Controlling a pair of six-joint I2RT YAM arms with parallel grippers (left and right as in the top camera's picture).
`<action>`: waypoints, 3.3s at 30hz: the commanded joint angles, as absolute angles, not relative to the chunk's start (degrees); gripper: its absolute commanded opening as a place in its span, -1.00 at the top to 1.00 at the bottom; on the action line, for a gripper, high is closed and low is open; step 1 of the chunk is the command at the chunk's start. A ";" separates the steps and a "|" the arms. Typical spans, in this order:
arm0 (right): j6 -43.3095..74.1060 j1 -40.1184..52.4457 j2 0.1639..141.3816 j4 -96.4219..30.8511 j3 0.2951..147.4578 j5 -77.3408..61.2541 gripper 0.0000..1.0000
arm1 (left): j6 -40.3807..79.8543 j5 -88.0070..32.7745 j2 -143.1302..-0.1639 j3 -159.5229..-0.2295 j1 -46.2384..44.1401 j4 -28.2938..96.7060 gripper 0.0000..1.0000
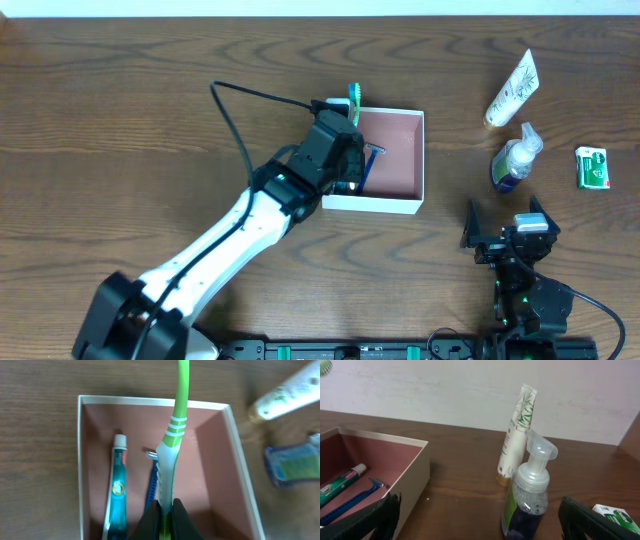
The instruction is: Pack container
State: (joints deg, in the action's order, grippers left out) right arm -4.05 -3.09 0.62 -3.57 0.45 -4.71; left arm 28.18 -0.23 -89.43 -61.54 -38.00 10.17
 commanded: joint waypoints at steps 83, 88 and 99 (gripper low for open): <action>-4.80 -3.09 0.38 -3.68 0.32 -4.95 -0.99 | 19.05 -4.93 -103.00 -62.76 -39.83 2.85 0.88; -4.80 -3.09 0.38 -3.68 0.32 -4.95 -0.98 | 18.63 -4.97 -101.56 -62.94 -39.83 1.91 0.71; -4.80 -3.09 0.38 -3.68 0.32 -4.95 -0.98 | 15.62 -4.91 -88.12 -63.66 -39.31 6.00 -0.18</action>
